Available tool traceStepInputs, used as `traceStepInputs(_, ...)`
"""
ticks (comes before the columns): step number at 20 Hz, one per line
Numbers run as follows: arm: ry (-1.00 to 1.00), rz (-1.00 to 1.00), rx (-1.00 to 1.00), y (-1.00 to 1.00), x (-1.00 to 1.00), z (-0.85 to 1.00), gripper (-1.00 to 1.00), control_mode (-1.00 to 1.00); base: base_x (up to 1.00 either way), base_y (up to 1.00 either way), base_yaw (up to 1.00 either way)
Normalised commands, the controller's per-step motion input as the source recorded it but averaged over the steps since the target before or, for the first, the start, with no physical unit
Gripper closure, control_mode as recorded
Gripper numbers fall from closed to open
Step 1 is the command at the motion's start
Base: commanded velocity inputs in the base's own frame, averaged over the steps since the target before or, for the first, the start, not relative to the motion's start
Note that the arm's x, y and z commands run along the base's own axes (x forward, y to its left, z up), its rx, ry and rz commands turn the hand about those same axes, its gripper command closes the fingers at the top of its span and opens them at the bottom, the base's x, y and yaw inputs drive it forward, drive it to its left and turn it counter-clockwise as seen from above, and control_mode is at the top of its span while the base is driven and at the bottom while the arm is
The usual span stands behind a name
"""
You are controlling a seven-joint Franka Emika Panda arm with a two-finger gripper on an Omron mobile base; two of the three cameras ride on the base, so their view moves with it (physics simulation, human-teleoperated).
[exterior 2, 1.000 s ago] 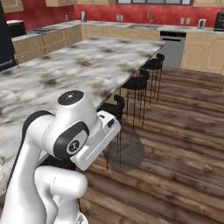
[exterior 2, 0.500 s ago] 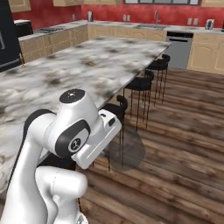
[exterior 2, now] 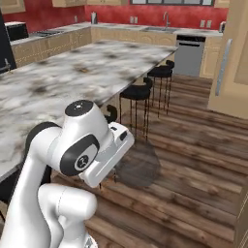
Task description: Pick the jar and candle from the dining table and place them in the open cabinet. Close the cabinet after placing the objects.
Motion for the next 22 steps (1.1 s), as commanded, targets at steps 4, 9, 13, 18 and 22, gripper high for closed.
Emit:
traceStepInputs(4, 0.0, 0.0, 0.0, 0.0, 0.0, 0.0, 1.0, 1.0, 1.0, -0.06, -0.01)
traceStepInputs(9, 0.0, 0.0, 0.0, 0.0, 0.0, 0.0, 1.0, 1.0, 1.0, 0.03, -0.05)
traceStepInputs(13, 0.0, 0.0, 0.0, 0.0, 0.0, 0.0, 1.0, 1.0, 1.0, 0.0, -0.08)
traceStepInputs(18, 0.0, 0.0, 0.0, 0.0, 0.0, 0.0, 1.0, 1.0, 0.89, 0.0, -0.18)
traceStepInputs(22, 0.0, 0.0, 0.0, 0.0, 0.0, 0.0, 1.0, 1.0, 0.65, 0.26, -0.44)
